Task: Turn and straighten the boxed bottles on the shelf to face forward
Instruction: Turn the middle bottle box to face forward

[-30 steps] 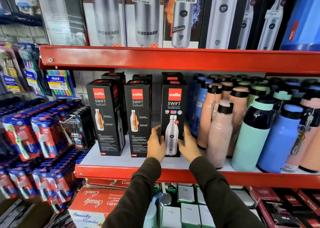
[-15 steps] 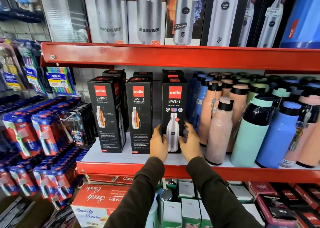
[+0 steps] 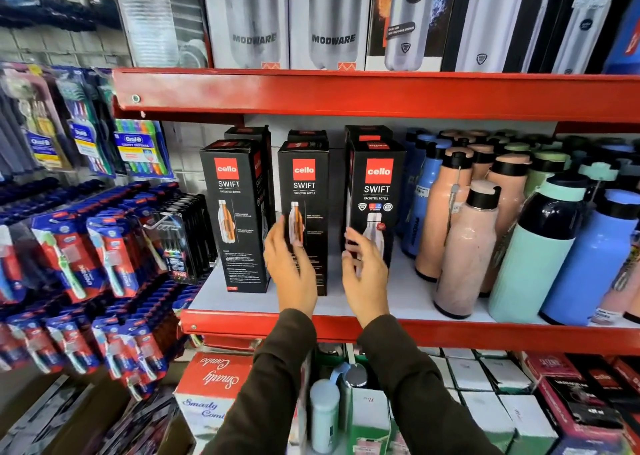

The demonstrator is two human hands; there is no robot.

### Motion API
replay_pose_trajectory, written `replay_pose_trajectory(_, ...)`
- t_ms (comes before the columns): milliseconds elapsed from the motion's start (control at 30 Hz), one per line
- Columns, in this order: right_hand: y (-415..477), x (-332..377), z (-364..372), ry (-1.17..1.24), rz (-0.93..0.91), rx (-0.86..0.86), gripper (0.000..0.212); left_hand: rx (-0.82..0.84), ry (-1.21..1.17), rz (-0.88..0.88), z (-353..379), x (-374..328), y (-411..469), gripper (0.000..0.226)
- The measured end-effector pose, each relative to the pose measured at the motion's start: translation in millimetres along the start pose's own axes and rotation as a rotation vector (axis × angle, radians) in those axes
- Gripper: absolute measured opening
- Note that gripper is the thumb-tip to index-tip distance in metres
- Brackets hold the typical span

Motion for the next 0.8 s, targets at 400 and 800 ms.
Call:
replay_pose_trajectory(400, -14.2, -16.6, 52.8, -0.091, 0.319, 0.263, 0.060, 0.296, -0.257, -0.573, -12.2, 42.4, 15.4, 0.073)
replay_pose_trajectory(800, -10.9, -0.2, 51.5, -0.057, 0.230, 0.111, 0.101, 0.079, -0.389, -0.452, -34.8, 34.0, 21.2, 0.053)
Point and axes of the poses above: each hand's wrist, its own y-axis towards the middle knuckle, its own z-axis out of the palm, x = y × z, the point moved 2 cm from there along y, towards the middle knuckle, and after that the axes turned 9 degrees about -x, right-handed, at the moved point
